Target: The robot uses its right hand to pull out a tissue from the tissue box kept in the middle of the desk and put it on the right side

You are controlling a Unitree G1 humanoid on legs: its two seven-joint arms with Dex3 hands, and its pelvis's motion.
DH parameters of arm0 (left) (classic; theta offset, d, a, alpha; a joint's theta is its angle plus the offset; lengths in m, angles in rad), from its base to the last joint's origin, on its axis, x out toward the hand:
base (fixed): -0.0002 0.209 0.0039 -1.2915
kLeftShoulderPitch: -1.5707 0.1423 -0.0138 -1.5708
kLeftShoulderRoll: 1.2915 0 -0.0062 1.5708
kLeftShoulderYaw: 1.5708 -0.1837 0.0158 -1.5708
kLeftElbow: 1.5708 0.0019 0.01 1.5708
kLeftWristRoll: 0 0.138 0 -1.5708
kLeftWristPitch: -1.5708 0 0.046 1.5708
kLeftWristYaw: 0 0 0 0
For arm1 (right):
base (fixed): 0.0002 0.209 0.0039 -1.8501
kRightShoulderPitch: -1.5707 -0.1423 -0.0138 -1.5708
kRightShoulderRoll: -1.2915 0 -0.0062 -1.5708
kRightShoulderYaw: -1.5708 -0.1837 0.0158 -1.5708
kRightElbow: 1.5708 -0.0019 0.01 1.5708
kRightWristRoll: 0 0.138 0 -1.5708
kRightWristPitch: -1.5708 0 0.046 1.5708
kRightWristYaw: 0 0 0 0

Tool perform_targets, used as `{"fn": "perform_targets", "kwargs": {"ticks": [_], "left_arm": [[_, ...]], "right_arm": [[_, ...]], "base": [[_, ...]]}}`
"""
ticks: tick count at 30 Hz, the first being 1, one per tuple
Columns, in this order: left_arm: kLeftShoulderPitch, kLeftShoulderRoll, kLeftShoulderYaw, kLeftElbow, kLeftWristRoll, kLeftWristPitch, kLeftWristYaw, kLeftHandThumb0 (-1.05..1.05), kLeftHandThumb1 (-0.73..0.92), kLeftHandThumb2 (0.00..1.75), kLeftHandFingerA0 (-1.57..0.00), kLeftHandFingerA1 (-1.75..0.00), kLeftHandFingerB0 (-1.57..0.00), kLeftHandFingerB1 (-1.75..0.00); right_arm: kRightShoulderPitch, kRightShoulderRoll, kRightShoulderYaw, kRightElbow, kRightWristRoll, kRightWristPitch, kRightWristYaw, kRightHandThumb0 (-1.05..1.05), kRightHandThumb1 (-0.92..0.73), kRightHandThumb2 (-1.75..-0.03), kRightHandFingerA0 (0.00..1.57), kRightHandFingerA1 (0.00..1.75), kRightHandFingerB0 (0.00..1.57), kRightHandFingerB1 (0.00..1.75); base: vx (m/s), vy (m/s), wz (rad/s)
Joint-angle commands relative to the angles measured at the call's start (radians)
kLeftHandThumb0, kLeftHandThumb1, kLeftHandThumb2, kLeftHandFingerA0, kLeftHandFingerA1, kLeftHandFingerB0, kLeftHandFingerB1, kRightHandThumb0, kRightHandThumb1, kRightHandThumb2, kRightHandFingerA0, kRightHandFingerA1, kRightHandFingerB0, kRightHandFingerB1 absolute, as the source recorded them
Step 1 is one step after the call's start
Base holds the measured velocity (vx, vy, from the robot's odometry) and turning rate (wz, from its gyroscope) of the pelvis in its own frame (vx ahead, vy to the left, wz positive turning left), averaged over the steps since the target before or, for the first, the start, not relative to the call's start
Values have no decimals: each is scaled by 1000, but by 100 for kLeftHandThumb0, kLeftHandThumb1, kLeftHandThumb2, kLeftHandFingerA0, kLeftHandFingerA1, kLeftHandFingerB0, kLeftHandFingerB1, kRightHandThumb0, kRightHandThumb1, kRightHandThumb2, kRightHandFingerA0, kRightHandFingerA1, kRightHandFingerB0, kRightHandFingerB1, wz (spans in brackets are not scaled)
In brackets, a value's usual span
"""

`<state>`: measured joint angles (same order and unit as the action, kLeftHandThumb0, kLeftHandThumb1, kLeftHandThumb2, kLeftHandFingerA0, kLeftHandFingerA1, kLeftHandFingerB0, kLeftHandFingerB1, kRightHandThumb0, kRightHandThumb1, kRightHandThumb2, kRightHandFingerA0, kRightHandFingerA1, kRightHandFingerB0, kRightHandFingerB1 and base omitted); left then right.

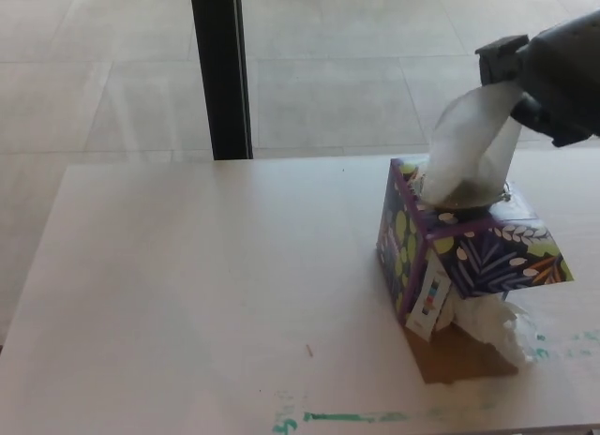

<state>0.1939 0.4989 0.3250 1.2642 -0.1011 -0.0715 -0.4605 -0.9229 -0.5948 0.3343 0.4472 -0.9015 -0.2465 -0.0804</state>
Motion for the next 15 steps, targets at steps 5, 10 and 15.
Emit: {"fn": "perform_targets", "kwargs": {"ticks": [5, 10, 15], "left_arm": [[20, 21, -17, 6, 14, -31, 6, -81, 92, 73, -54, -47, -45, -43], [23, 22, -15, 7, 6, -30, 7, -80, 92, 72, -53, -48, -46, -44], [31, 19, 0, 20, -6, -32, 1, -82, 92, 70, -52, -47, -45, -44]], "right_arm": [[-128, -26, -79, 98, -36, 97, -222, -18, -51, -107, 89, 174, 76, 140], [-191, -60, -109, 181, -19, 98, -261, -23, -56, -109, 95, 167, 81, 129], [-208, -87, -128, 214, -8, 94, -289, -25, -49, -117, 98, 168, 83, 132]], "base": [[0, 0, 0], [0, 0, 0], [0, 0, 0]]}}
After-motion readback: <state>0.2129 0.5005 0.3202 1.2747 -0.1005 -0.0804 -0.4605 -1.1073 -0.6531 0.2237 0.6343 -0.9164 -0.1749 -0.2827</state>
